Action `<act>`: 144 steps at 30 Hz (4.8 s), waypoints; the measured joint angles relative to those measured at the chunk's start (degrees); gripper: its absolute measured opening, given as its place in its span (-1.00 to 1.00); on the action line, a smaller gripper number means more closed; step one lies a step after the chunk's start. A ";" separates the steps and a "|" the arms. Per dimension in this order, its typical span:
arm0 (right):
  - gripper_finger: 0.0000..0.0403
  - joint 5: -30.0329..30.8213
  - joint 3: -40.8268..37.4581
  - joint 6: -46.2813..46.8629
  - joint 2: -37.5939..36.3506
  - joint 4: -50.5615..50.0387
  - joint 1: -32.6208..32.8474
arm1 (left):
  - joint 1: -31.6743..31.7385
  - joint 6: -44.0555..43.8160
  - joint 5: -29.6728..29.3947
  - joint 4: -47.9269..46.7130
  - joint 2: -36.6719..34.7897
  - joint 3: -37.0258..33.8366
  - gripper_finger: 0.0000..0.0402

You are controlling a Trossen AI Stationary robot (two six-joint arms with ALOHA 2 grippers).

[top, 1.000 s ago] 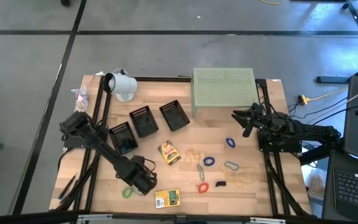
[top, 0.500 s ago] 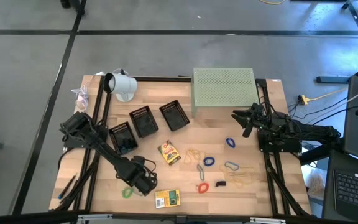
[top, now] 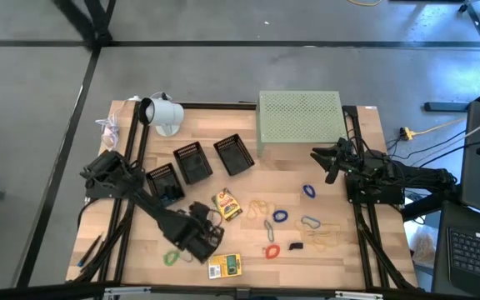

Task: Pick & Place Office Desk Supplies
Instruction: Put the blue rubber band into the left black basket

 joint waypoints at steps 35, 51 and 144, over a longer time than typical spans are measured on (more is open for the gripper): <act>-0.35 0.06 0.00 -0.04 0.00 -0.02 0.00 | 13.84 90.53 -29.68 61.14 -0.25 4.37 -0.99; -0.35 0.06 0.00 -0.09 0.00 -0.01 0.00 | 13.54 96.36 -31.90 62.52 -0.33 4.37 -0.99; -0.35 -0.05 0.00 -0.04 0.00 -0.02 0.00 | 1.23 -10.57 26.29 -22.69 -7.56 6.41 -0.41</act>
